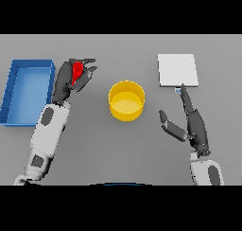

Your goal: Pick up the red beaker and tilt it to pour out 1 green nut into yellow bowl. Pick up the yellow bowl and place it on the metallic measuring scale.

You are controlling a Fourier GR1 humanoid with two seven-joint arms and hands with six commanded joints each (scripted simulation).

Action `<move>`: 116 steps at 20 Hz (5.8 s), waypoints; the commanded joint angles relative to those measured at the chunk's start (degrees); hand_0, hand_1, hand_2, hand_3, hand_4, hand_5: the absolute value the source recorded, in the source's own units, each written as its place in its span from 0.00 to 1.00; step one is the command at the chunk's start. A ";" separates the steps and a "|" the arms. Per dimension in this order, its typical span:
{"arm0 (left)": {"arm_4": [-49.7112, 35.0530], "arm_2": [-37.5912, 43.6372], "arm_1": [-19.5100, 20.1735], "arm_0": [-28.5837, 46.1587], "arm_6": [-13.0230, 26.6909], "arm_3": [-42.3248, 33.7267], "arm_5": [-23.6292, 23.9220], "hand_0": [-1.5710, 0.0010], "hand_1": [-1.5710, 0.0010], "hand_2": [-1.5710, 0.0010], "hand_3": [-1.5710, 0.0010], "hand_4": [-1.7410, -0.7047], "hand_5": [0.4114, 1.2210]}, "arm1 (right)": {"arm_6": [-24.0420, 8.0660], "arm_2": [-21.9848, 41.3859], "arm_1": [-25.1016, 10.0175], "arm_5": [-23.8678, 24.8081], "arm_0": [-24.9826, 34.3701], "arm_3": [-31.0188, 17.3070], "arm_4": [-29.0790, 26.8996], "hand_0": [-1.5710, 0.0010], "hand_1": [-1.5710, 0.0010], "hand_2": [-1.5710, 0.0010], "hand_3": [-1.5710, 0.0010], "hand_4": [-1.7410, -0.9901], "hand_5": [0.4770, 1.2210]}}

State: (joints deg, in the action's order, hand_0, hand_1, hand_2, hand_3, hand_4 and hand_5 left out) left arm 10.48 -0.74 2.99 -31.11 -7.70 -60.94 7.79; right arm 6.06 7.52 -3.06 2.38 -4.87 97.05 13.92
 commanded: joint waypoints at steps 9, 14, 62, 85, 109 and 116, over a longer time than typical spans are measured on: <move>9.86 -12.39 7.77 -1.67 8.56 -5.39 -5.29 0.01 0.01 0.01 0.01 0.01 0.87 | -1.65 0.97 -0.06 0.51 -1.21 2.18 1.71 1.00 1.00 1.00 1.00 0.66 0.31; 22.14 -22.57 12.40 -8.92 10.98 -1.99 -6.83 0.00 0.00 0.00 0.00 0.00 0.90 | -1.46 1.18 0.13 -0.31 -1.04 2.15 0.98 1.00 1.00 1.00 1.00 0.63 0.33; 52.75 -71.39 15.17 -62.18 0.63 30.76 -17.02 0.00 0.00 0.00 0.20 0.01 1.00 | 1.15 1.07 1.59 2.76 -0.33 0.42 3.09 1.00 1.00 1.00 1.00 0.77 0.25; -12.91 -24.00 34.14 -42.71 20.73 54.32 1.36 0.00 0.00 0.00 0.07 0.00 1.00 | 2.80 0.93 0.96 -0.13 2.39 -2.27 0.22 1.00 1.00 1.00 1.00 0.74 0.29; -37.12 -30.97 48.80 -0.82 34.77 -3.80 2.49 0.59 0.64 0.66 0.71 0.89 0.32 | 2.89 1.26 0.35 -0.34 1.85 -2.11 0.60 1.00 1.00 1.00 1.00 0.79 0.27; -31.64 -33.63 46.90 -3.41 33.71 0.42 3.75 0.91 0.92 0.93 0.94 0.99 0.29 | 2.30 1.25 0.11 -0.25 1.88 -1.80 0.97 1.00 1.00 1.00 1.00 0.76 0.28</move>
State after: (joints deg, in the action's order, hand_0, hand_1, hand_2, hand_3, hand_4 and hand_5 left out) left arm -21.15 -34.37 49.91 -34.53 25.99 -60.52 11.55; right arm 8.35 8.77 -2.95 2.13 -2.99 95.25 14.89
